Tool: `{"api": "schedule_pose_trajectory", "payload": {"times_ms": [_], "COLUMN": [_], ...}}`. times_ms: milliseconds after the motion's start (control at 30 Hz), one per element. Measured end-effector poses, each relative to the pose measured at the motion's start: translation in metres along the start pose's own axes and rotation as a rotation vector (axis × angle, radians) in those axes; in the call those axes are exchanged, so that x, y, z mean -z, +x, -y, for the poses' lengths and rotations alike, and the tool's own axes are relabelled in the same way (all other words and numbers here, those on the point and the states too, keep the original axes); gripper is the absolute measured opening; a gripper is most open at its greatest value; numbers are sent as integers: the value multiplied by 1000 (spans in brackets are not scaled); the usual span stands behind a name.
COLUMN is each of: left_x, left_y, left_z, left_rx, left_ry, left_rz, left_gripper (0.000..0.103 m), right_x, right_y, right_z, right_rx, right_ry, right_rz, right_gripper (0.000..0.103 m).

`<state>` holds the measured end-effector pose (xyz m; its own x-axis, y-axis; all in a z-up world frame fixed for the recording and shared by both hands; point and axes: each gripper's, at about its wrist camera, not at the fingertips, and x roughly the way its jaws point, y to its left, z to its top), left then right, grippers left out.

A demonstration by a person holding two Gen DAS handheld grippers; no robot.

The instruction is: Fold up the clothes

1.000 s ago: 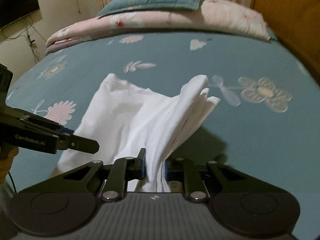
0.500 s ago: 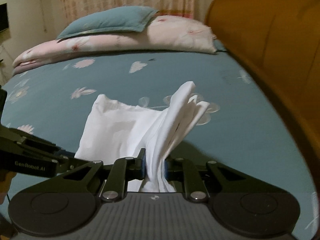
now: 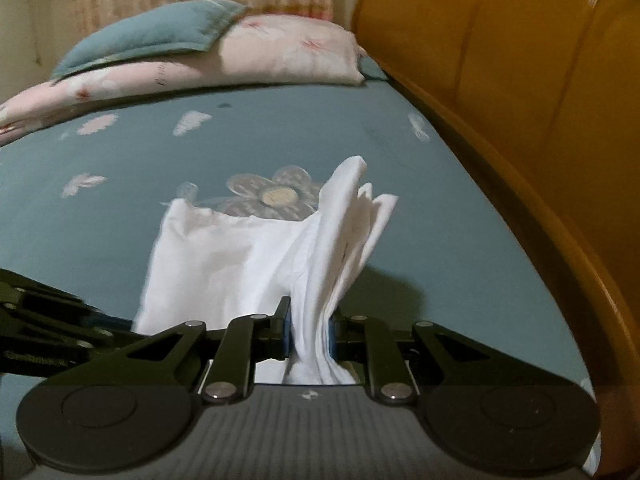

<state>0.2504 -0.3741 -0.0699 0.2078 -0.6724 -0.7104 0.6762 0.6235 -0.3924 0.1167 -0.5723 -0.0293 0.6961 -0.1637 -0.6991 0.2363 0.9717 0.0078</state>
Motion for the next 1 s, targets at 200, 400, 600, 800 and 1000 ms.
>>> {"api": "schedule_pose_trajectory", "payload": {"times_ms": [200, 400, 600, 800, 1000], "left_x": [4, -5, -7, 6, 23], "left_y": [-18, -21, 4, 8, -20], "left_z": [-23, -14, 6, 10, 19], "left_rx": [-120, -83, -9, -16, 22], "left_ry": [33, 137, 221, 269, 307], "left_rz": [-5, -4, -21, -84, -110], "left_gripper": [39, 53, 70, 70, 80], "right_x": [12, 17, 32, 36, 44], "right_y": [0, -5, 23, 23, -5], "right_z": [38, 43, 35, 50, 24], "right_rx": [125, -1, -10, 48, -98], "right_ry": [83, 101, 64, 134, 134], "right_rz": [14, -9, -88, -93, -93], "right_gripper": [46, 45, 38, 37, 38]}}
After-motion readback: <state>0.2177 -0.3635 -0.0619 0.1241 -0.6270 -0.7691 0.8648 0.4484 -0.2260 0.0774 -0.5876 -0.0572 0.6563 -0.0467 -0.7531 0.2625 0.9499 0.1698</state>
